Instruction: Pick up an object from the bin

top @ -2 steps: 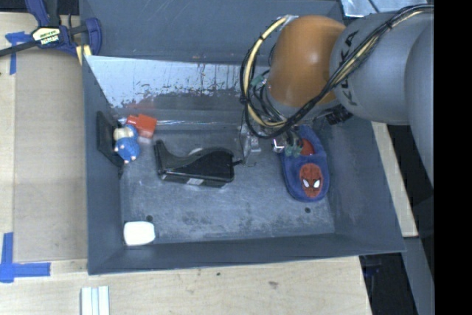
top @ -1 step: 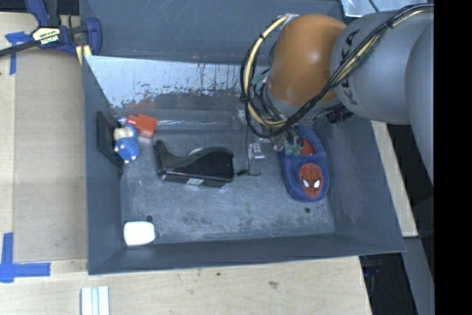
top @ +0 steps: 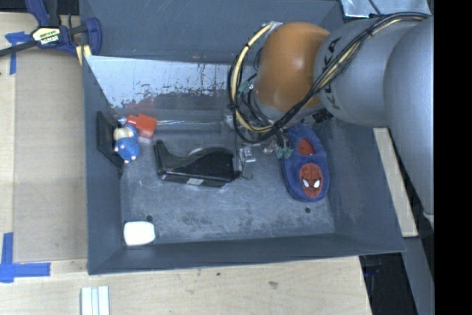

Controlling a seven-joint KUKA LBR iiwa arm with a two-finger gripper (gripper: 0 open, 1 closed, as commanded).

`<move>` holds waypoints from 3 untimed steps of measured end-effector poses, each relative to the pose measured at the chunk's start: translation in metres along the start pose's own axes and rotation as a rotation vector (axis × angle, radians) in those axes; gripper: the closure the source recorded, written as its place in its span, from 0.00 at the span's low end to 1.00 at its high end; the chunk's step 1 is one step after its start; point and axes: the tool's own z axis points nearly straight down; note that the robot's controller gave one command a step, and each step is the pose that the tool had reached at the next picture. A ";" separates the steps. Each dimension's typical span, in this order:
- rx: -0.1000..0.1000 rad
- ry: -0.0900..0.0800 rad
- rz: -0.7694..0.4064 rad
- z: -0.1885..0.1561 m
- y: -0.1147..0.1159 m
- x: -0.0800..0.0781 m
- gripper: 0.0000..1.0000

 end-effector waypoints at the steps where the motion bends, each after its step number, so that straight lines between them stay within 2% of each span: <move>1: 0.000 -0.002 0.001 -0.001 0.000 0.000 1.00; 2: 0.000 -0.013 0.051 -0.109 -0.003 0.022 1.00; 3: 0.000 0.003 -0.071 -0.083 -0.003 0.093 1.00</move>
Offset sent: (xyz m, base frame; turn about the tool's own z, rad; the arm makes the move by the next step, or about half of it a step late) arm 0.0000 0.0000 0.0000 0.0000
